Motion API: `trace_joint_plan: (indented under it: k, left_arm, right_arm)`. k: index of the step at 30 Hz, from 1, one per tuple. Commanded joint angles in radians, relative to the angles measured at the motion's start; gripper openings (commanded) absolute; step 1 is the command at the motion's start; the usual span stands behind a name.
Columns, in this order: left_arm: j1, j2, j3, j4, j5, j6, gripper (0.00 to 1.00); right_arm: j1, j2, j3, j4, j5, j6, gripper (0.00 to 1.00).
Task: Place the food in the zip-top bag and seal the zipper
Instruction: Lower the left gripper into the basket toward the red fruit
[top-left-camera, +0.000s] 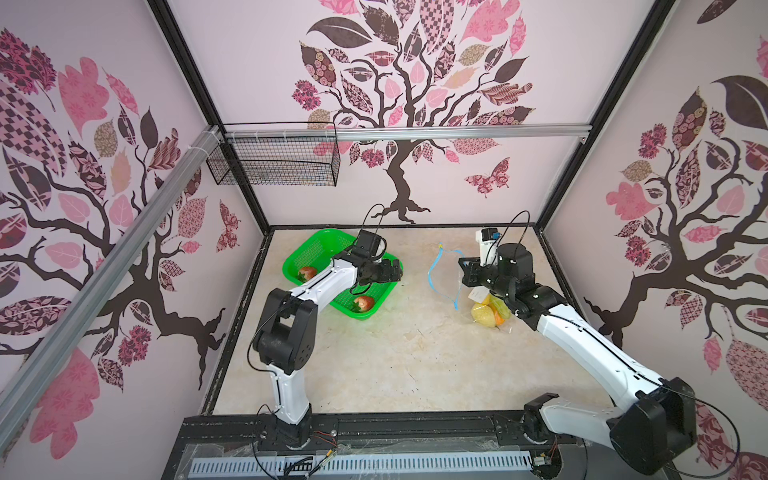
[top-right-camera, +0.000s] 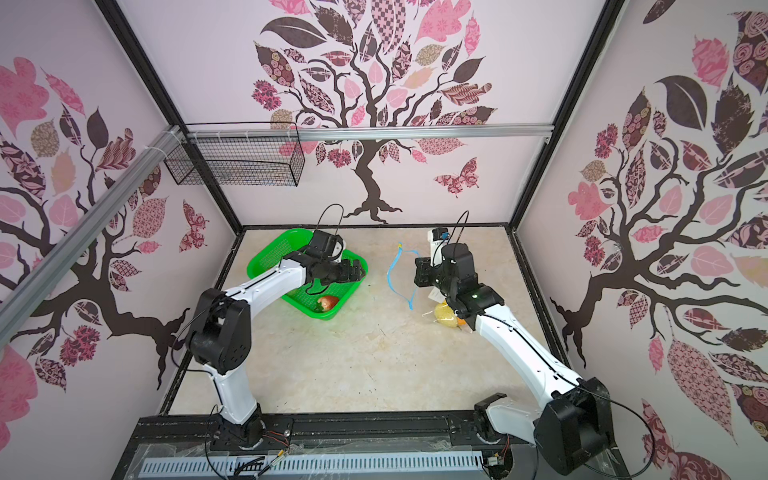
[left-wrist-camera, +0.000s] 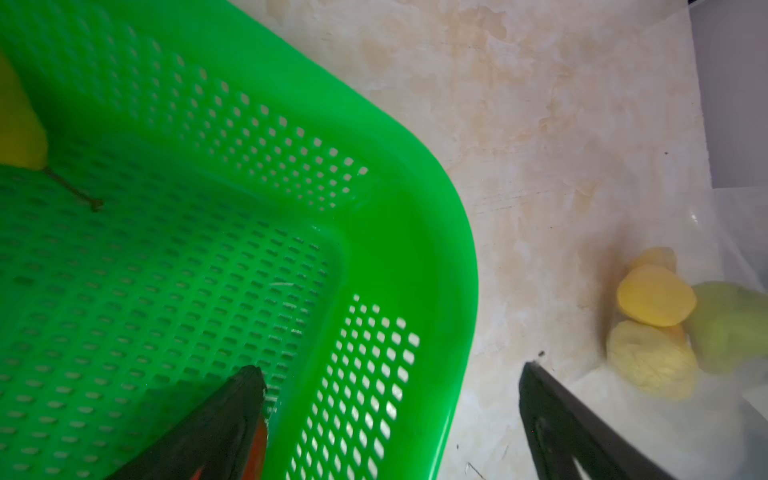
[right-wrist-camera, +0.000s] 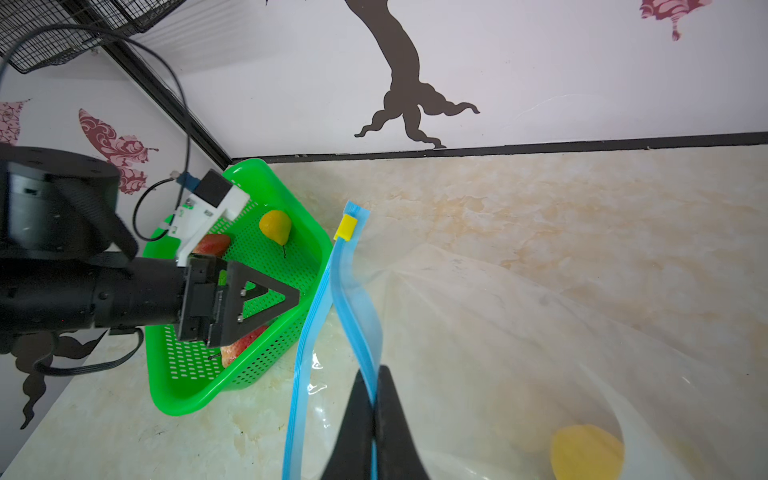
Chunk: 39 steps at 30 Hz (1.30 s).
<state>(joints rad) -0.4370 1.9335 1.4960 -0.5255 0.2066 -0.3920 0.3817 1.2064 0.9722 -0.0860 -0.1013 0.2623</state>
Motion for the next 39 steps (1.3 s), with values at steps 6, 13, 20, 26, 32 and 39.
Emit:
trace_joint_plan:
  k: [6,13,20,26,32,39]
  left_arm:
    - [-0.111,0.098,0.153,-0.149,-0.007,0.138,0.94]
    - [-0.160,-0.028,-0.040,-0.154,0.037,0.102,0.92]
    - [-0.167,-0.202,-0.260,-0.203,0.066,0.075,0.92]
    - [-0.160,-0.307,-0.380,-0.256,0.015,0.075,0.92]
    - [-0.119,-0.364,-0.467,-0.310,-0.023,0.060,0.92]
    - [-0.011,-0.467,-0.487,-0.402,-0.137,0.077,0.94]
  right_arm:
    - [-0.021,-0.009,-0.024,0.013,-0.006,-0.009,0.00]
    - [-0.027,-0.016,-0.024,0.016,-0.011,-0.009,0.00]
    - [-0.029,-0.011,-0.022,0.017,-0.020,-0.007,0.00]
    - [-0.029,-0.013,-0.020,0.015,-0.028,-0.009,0.00]
    - [-0.029,-0.021,-0.020,0.011,-0.025,-0.013,0.00]
    - [-0.030,-0.023,-0.017,0.011,-0.021,-0.015,0.00]
